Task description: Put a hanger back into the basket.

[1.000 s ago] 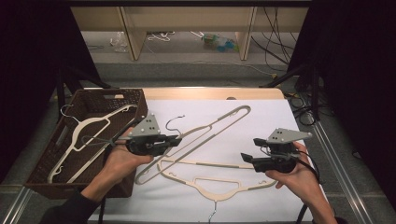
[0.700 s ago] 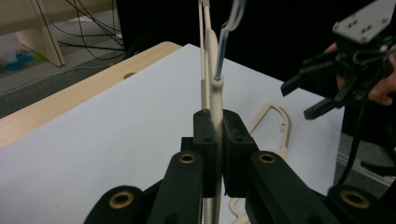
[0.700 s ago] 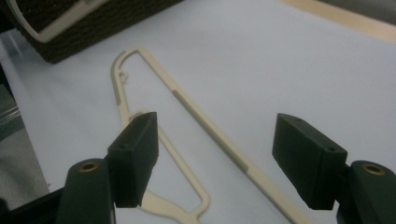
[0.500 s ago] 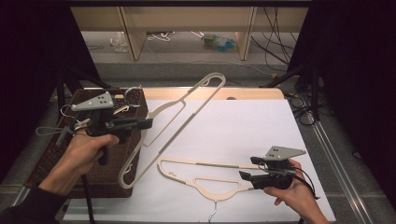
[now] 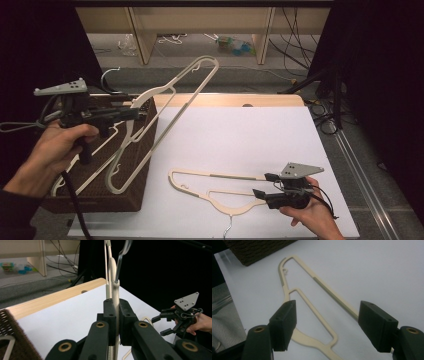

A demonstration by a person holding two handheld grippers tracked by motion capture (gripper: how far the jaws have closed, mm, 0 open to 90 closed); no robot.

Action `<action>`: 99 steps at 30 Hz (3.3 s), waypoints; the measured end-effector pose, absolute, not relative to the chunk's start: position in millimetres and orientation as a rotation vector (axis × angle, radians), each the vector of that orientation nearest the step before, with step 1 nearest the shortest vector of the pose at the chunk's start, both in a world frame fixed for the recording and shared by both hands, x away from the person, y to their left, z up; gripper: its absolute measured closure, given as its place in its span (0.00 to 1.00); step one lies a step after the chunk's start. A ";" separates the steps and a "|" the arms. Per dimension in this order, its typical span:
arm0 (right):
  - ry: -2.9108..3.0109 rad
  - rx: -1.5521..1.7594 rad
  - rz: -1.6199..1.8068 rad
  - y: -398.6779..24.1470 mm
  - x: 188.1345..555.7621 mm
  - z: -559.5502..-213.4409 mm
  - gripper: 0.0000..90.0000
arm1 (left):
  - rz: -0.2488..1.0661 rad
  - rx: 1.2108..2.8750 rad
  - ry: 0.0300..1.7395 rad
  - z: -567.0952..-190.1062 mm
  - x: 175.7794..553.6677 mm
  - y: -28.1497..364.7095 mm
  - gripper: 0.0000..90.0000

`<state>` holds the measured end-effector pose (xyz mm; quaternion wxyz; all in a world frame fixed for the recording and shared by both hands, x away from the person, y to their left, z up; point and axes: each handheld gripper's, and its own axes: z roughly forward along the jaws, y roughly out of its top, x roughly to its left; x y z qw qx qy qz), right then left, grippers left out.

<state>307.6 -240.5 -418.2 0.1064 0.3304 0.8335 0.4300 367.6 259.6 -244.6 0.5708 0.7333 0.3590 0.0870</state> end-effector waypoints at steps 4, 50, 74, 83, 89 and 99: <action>2.466 0.971 1.264 -238.5 306.4 -419.6 0.36 | 0.198 1.723 0.869 -242.1 366.5 270.3 0.96; 2.505 0.941 1.252 -234.6 304.2 -429.3 0.27 | 0.335 1.822 1.101 -324.8 413.2 415.1 0.96; 2.520 0.948 1.238 -235.5 307.0 -431.9 0.27 | 0.225 1.905 1.192 -385.2 425.0 417.0 0.95; 2.525 0.944 1.231 -235.9 306.6 -431.5 0.27 | 0.311 1.950 1.280 -390.2 431.6 417.0 0.93; 2.534 0.942 1.229 -234.5 306.9 -432.5 0.27 | 0.401 2.057 1.363 -390.9 435.1 418.9 0.89; 2.503 0.937 1.237 -236.6 307.7 -431.0 0.28 | 0.534 1.977 1.455 -376.6 421.4 421.5 0.69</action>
